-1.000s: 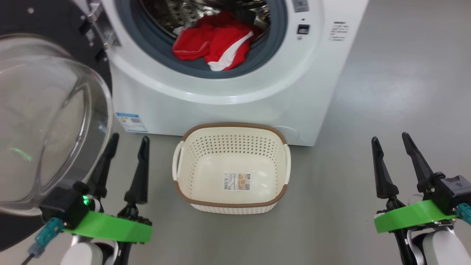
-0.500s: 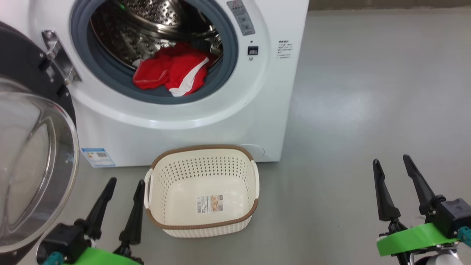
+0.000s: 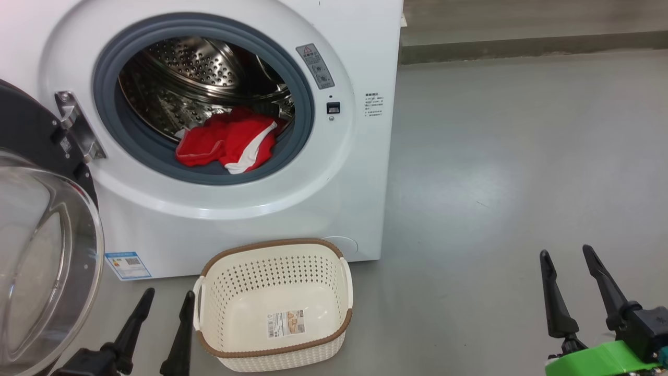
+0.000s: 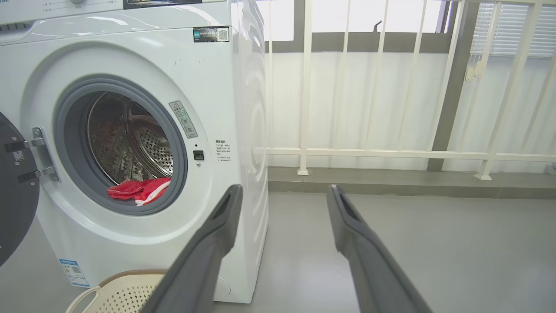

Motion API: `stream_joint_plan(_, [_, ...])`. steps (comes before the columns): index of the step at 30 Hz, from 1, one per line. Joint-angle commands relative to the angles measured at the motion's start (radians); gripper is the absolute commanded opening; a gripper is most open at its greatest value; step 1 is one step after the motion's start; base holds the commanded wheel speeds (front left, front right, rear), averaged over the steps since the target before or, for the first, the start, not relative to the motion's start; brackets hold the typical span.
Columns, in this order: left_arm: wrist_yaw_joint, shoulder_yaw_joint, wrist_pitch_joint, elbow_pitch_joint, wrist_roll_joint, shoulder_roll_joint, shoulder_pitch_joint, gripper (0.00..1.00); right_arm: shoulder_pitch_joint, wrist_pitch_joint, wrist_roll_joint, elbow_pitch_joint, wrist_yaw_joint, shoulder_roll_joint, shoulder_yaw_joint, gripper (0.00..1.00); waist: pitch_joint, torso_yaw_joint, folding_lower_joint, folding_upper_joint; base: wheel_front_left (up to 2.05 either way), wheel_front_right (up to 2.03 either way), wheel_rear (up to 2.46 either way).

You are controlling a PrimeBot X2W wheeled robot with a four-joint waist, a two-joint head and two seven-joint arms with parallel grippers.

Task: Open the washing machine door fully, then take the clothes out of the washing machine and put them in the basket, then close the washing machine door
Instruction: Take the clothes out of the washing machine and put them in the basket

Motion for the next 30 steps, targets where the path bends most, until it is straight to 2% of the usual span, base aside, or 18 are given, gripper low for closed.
stream_joint_plan(1, [0.008, 0.049, -0.005, -0.034, 0.01, 0.007, -0.007, 1.0, -0.002, -0.006, -0.017, -0.033, 0.006, -0.012, 0.009, 1.0, -0.007, 0.001, 0.0, 0.0, 0.0, 0.0, 0.0])
stream_joint_plan(16, [0.005, 0.083, -0.005, -0.043, 0.035, 0.002, 0.011, 1.0, 0.012, -0.006, -0.019, -0.047, 0.006, -0.012, 0.018, 1.0, 0.003, 0.0, 0.0, 0.0, 0.0, 0.0, 0.0])
stream_joint_plan(21, [0.037, 0.1, -0.005, -0.029, 0.05, -0.009, 0.005, 1.0, 0.013, -0.006, -0.022, -0.044, 0.006, -0.012, 0.026, 1.0, 0.002, 0.006, 0.0, 0.0, 0.09, -0.09, 0.0])
stream_joint_plan(30, [0.036, 0.104, -0.005, -0.02, 0.056, -0.022, -0.004, 1.0, 0.014, -0.006, -0.02, -0.039, 0.006, -0.012, 0.038, 1.0, -0.001, 0.013, 0.0, 0.0, 0.97, -0.97, 0.0])
